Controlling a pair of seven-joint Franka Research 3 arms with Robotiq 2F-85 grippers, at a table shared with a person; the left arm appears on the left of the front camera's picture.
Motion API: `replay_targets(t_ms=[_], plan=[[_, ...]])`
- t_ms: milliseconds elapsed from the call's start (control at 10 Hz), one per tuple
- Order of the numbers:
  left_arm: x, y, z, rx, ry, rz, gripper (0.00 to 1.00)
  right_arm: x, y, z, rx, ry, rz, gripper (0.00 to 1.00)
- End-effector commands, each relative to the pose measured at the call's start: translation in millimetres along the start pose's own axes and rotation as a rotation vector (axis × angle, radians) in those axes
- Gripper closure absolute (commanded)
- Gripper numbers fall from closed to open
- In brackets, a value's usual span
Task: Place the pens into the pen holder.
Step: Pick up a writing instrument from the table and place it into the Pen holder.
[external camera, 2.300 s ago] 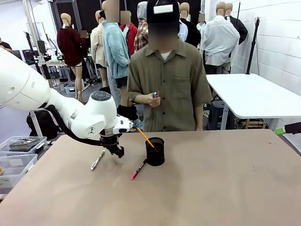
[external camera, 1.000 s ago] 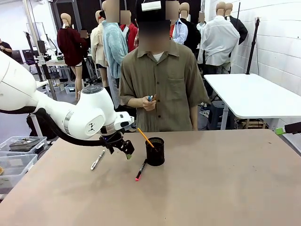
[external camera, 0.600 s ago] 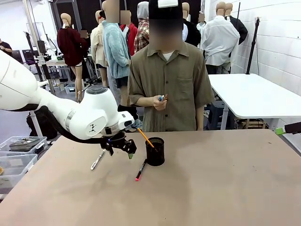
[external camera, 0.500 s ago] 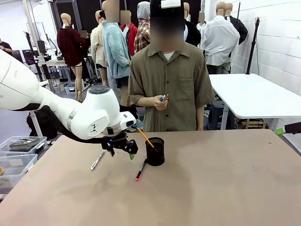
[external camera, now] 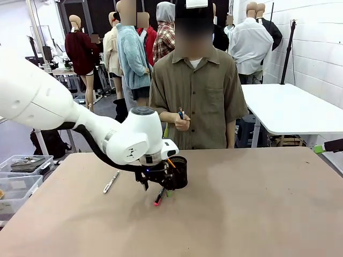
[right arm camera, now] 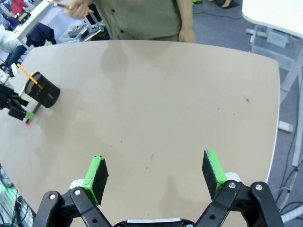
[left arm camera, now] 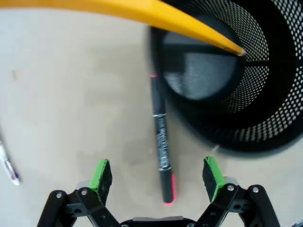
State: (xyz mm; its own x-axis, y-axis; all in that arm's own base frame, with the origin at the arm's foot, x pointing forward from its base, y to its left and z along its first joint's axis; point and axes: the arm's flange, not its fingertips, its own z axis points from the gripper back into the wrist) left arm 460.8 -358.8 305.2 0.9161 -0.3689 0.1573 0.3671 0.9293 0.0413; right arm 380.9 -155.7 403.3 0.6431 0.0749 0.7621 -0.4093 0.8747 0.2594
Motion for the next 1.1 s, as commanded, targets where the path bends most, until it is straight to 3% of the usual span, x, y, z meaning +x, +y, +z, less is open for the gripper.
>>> replay_targets(t_ms=[0,200,300,700,800,1000], plan=[[17,-9,-5,0.018,0.012,-0.034,0.00,-2,-1,-1,-0.003,0.012,0.007,0.00],[19,-11,-10,0.036,0.050,-0.030,0.00,-2,-1,-1,-0.003,0.012,0.007,0.00],[17,-10,-9,0.055,0.050,-0.045,0.15,-2,-1,-1,-0.003,0.012,0.007,0.00],[13,-5,-4,0.062,0.066,-0.056,0.94,-2,-1,-1,-0.003,0.012,0.007,0.00],[11,-3,-3,0.063,0.066,-0.057,1.00,-2,-1,-1,-0.003,0.012,0.007,0.00],[10,0,-1,0.067,0.062,-0.052,1.00,-2,-1,-1,-0.003,0.012,0.007,0.00]])
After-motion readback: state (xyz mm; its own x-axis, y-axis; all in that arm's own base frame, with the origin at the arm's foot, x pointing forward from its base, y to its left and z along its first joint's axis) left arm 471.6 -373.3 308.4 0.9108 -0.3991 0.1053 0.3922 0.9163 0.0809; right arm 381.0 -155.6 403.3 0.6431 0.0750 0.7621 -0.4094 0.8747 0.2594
